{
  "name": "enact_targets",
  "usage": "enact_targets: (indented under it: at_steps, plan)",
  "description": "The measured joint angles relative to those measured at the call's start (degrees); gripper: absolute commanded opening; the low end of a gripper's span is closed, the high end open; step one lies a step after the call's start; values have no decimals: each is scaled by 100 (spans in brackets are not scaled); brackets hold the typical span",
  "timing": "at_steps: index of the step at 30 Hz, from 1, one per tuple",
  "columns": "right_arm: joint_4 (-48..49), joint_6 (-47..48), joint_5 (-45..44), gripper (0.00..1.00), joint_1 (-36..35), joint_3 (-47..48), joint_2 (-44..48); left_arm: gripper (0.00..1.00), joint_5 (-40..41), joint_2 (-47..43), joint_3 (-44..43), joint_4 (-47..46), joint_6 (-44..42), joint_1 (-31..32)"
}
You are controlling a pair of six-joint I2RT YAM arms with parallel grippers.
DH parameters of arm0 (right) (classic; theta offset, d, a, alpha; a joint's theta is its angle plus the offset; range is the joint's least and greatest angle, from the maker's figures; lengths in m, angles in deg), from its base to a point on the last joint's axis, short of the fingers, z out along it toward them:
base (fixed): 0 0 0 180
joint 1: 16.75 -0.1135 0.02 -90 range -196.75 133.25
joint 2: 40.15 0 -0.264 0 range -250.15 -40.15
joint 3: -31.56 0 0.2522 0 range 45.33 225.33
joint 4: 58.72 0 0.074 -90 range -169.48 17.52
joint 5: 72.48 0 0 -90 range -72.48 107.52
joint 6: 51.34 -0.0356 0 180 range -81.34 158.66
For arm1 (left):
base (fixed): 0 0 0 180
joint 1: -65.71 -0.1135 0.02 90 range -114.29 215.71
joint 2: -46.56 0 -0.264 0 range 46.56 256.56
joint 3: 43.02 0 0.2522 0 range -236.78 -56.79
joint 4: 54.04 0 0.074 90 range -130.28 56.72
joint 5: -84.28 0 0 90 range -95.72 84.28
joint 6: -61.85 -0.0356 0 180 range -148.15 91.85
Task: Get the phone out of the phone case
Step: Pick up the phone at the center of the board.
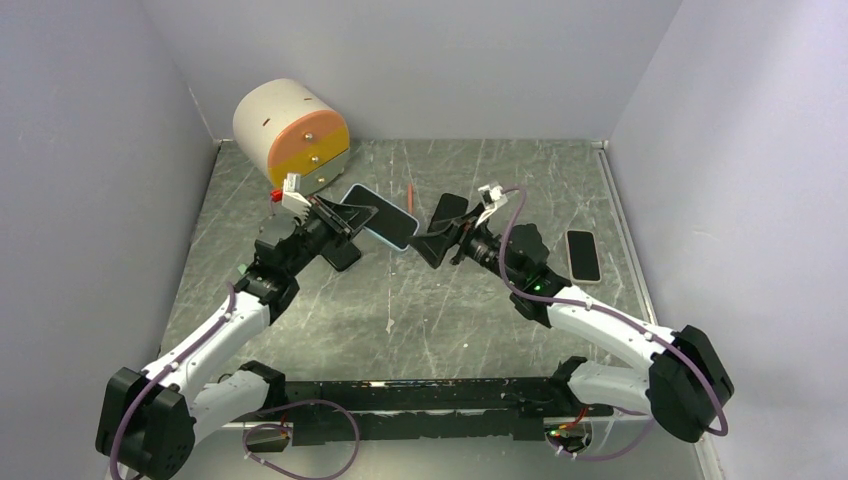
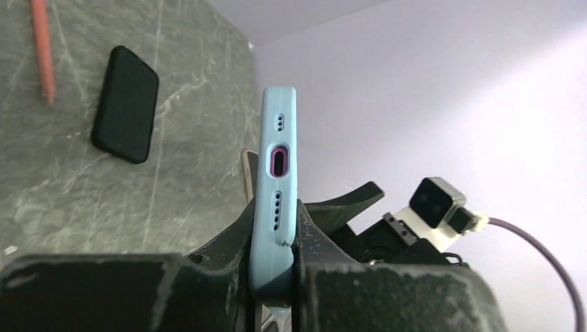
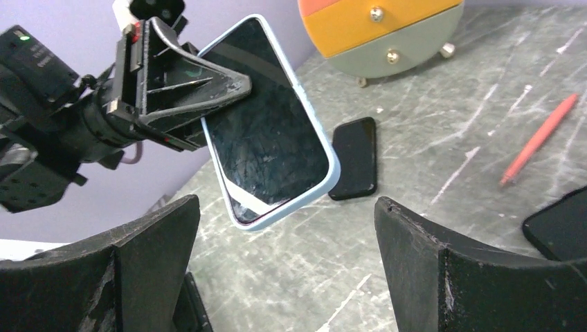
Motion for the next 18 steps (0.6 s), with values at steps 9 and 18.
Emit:
enact_targets:
  at_steps: [9, 18]
  plan:
    - [911, -682, 527, 92, 24, -122, -142, 3, 59, 39, -31, -669, 695, 0]
    - [1746, -1303, 1075, 73, 212, -116, -621, 2, 48, 46, -131, -957, 1012, 0]
